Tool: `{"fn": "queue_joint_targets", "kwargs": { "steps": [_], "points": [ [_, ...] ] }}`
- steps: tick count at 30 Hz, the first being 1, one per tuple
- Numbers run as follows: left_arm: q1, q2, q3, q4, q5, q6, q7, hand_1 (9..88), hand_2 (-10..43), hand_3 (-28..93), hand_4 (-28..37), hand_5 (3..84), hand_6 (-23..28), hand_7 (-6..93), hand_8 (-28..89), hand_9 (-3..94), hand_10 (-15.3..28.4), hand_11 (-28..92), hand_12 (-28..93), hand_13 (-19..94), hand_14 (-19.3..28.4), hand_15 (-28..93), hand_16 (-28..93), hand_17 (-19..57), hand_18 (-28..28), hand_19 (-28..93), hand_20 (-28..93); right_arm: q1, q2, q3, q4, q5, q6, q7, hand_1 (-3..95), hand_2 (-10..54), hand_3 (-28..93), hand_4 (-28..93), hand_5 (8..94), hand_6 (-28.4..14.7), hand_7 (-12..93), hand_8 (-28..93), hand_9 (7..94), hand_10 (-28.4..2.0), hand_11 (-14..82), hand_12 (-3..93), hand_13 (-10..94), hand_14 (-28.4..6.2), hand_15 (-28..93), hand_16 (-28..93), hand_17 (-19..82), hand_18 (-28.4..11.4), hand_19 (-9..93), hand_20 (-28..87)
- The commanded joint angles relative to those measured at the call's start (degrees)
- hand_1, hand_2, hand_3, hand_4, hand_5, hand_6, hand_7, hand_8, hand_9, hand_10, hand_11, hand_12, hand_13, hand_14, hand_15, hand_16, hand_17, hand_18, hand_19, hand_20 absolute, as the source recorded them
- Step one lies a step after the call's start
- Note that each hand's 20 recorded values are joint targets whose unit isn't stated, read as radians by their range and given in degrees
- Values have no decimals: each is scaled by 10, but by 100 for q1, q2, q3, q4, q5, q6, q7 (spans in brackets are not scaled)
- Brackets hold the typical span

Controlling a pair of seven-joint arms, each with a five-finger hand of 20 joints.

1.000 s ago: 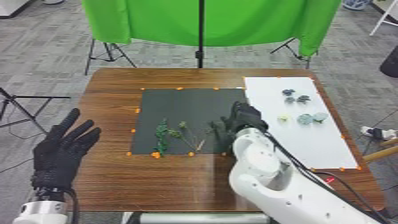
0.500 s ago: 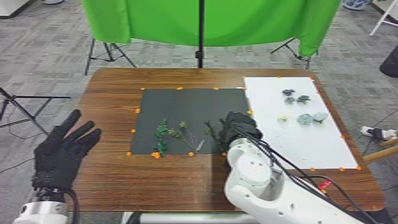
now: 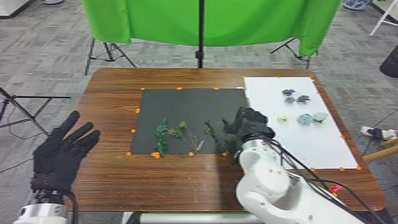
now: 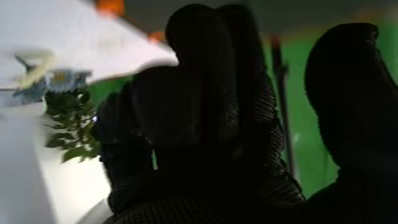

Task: Arrange flowers

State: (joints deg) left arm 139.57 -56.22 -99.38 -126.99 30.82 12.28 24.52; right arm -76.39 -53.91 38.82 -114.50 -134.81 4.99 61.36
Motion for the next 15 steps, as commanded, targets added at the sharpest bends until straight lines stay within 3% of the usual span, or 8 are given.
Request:
{"fn": "queue_joint_targets", "kwargs": {
  "steps": [1,2,4,6,7,15],
  "points": [
    [68,56,53,27,-45,-28,108,202,86,762,-283,342,58,108,-102,338,184,195,98,236,279,465,-76,-95,284,556,98,30,897,1055,-73,575,211,-310,373,-95,748,-261,682,-38,126,-113,724,-164,314,166,660,-136,722,151,294,-270,879,327],
    [57,41,57,29,-34,-29,103,201,86,762,-283,342,58,108,-102,339,184,195,98,236,279,465,-76,-95,284,556,98,62,978,1124,-3,797,266,-335,379,-95,764,-263,657,-37,123,-114,703,-167,311,164,640,-139,725,144,283,-266,877,325],
    [98,128,81,17,-102,31,216,200,86,763,-283,342,58,108,-102,338,184,195,98,235,280,465,-76,-95,284,557,98,-37,1072,1457,104,1264,103,-709,384,-95,780,-271,608,-29,125,-115,660,-173,308,160,597,-145,726,132,252,-254,860,325],
    [158,91,75,10,-112,60,206,201,86,764,-283,342,58,108,-102,339,184,196,98,235,280,465,-76,-95,284,557,97,126,1206,1231,316,1073,268,-615,390,-95,792,-280,576,-26,132,-120,613,-175,303,151,556,-146,727,113,234,-242,844,329],
    [174,162,91,21,-149,50,294,202,87,763,-283,342,58,108,-102,339,184,196,98,235,280,465,-76,-95,284,556,97,165,1314,1131,412,1010,297,-719,391,-95,793,-281,570,-26,133,-120,608,-176,300,149,552,-149,725,110,231,-240,840,329],
    [116,166,120,16,-174,85,276,202,86,764,-283,342,59,107,-102,338,185,197,98,235,280,465,-77,-95,284,557,97,300,1659,546,886,835,-73,-893,382,-95,803,-282,556,-6,147,-126,596,-167,308,151,537,-142,725,104,207,-228,828,337]
  ]
}}
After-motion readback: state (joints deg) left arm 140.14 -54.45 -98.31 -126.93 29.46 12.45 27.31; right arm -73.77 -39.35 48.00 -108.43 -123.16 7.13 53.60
